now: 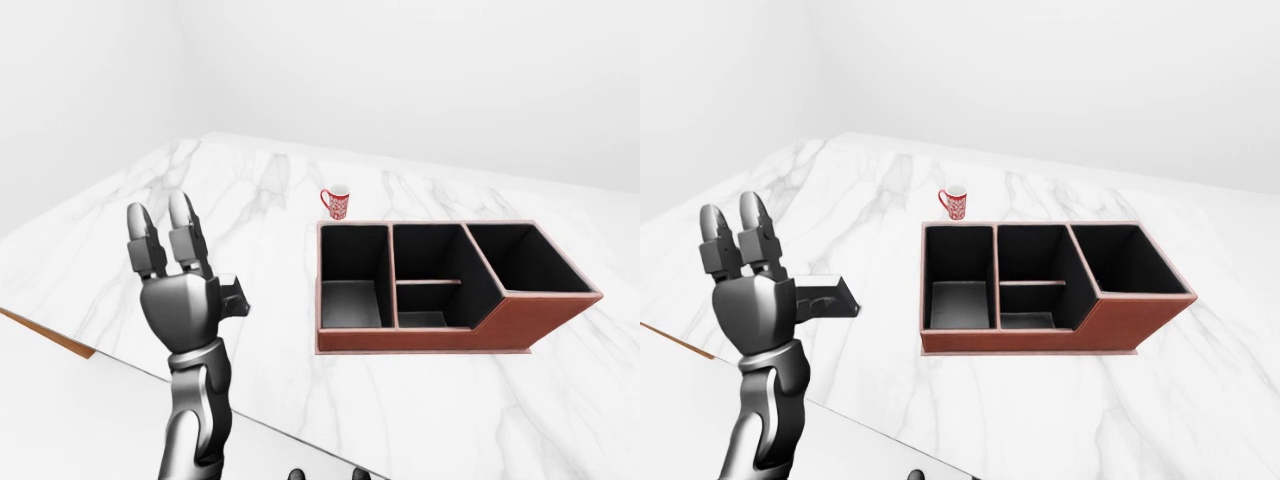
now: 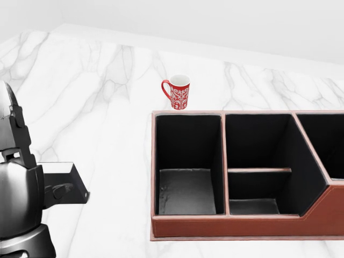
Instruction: Pick up the book and place it in the left compartment of the caddy.
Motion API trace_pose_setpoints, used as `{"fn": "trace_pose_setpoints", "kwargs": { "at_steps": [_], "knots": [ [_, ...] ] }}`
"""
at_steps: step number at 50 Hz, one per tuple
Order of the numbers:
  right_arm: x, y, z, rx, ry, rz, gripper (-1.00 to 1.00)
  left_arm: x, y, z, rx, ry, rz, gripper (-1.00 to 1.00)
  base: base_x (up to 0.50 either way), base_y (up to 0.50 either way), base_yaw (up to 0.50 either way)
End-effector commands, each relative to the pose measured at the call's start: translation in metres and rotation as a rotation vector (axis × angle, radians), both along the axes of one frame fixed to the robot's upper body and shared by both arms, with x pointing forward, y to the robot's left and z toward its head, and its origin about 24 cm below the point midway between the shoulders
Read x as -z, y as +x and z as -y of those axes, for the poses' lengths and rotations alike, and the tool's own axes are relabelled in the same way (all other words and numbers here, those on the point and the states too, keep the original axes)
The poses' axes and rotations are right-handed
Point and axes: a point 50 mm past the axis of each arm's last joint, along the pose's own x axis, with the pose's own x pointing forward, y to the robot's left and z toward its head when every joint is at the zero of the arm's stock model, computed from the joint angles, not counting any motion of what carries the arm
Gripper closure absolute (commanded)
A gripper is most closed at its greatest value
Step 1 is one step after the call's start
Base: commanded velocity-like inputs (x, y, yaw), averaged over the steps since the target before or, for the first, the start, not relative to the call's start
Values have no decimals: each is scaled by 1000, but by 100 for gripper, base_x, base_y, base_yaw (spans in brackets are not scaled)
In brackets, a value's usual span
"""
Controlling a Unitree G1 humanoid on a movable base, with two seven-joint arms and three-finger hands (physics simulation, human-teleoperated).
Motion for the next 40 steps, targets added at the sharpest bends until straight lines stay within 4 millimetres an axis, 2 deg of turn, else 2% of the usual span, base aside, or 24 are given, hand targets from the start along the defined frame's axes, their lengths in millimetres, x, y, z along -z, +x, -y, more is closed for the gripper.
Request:
{"fn": "trace_pose_setpoints", "kwargs": {
  "at_steps": [1, 5, 23, 40],
  "knots": [
    [-2, -1, 0, 1, -3, 5, -100, 6, 3, 15, -8, 198, -36, -100, 0, 0, 0],
    [-1, -1, 0, 1, -1, 3, -100, -2, -6, 29, -15, 327, 11, -100, 0, 0, 0],
    [-3, -2, 0, 5, -2, 16, -100, 0, -7, 19, -35, 288, -7, -100, 0, 0, 0],
    [0, 0, 1, 7, 5, 1, -100, -1, -8, 18, -42, 296, -8, -100, 0, 0, 0]
  ]
}}
